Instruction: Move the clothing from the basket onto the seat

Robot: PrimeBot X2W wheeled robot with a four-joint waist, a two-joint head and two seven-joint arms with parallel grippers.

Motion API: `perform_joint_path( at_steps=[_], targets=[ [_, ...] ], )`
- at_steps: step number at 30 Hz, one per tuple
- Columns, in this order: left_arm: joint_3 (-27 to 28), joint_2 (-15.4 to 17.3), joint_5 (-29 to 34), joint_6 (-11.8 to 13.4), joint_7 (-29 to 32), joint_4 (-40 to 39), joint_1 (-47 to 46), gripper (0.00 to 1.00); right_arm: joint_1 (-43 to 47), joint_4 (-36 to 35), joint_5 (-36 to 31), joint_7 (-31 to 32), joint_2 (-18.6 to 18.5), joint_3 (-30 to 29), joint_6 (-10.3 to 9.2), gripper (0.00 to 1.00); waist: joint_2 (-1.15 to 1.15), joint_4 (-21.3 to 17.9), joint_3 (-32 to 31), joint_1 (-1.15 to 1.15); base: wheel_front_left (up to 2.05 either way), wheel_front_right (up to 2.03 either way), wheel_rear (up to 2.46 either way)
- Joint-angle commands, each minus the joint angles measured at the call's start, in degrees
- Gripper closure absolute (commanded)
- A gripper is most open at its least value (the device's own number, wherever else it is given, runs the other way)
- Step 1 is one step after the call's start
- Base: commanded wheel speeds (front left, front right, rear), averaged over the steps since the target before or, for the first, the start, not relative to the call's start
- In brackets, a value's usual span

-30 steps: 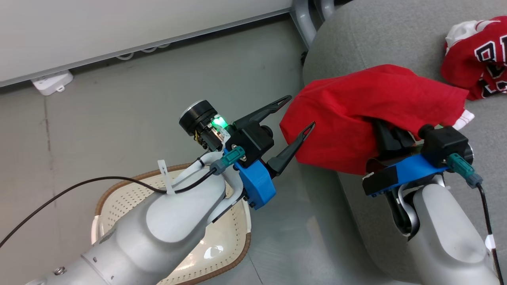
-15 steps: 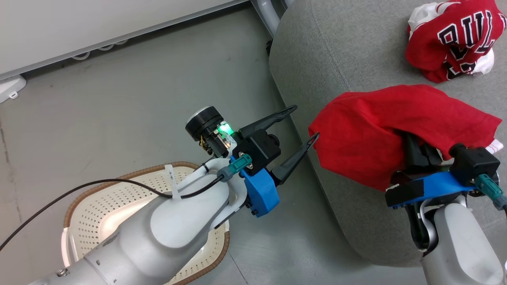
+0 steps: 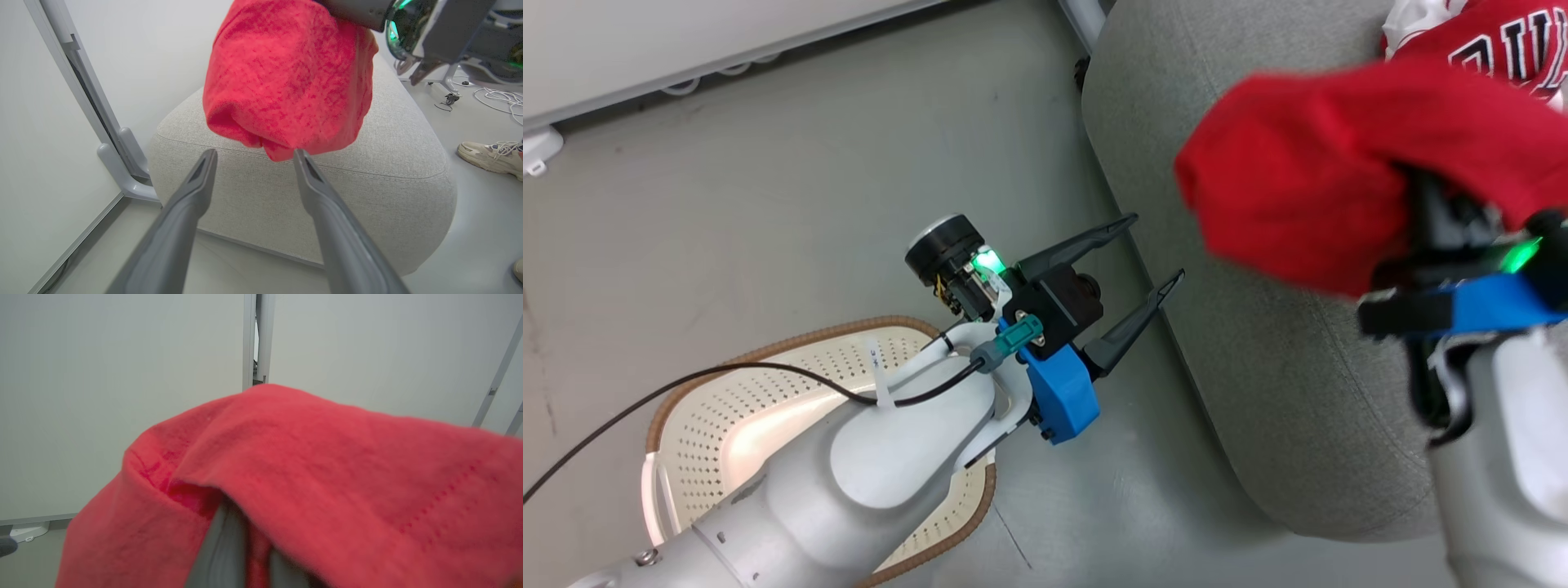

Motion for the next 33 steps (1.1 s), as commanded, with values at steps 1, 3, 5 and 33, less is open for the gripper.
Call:
perform_joint_path(
  at_steps=[1, 3, 5, 33],
  targets=[
    [0.2, 0.6, 0.2, 0.4, 0.2, -0.3, -1.0, 0.00, -2.3, -1.3, -0.1, 0.0, -1.0, -1.0, -0.05, 1.00, 0.00, 0.3, 1.1, 0.00, 0.00, 0.00, 0.00],
    [0.2, 0.8, 0.4, 0.5, 0.4, -0.6, -1.5, 0.00, -5.2, -2.5, -0.3, 0.0, -2.2, -2.4, -0.06, 1.00, 0.00, 0.6, 2.3, 0.00, 0.00, 0.00, 0.00],
    [0.2, 1.1, 0.5, 0.5, 0.7, -1.0, -2.0, 0.00, -8.3, -3.4, -0.5, 0.0, -4.0, -4.2, -0.06, 1.00, 0.00, 1.1, 3.8, 0.00, 0.00, 0.00, 0.00],
    [-0.2, 4.4, 3.1, 1.5, 4.4, -6.8, -10.5, 0.00, -26.2, 22.3, 2.4, 0.0, -20.3, -22.9, -0.06, 1.00, 0.00, 4.4, 22.2, 0.00, 0.00, 0.00, 0.00]
  ],
)
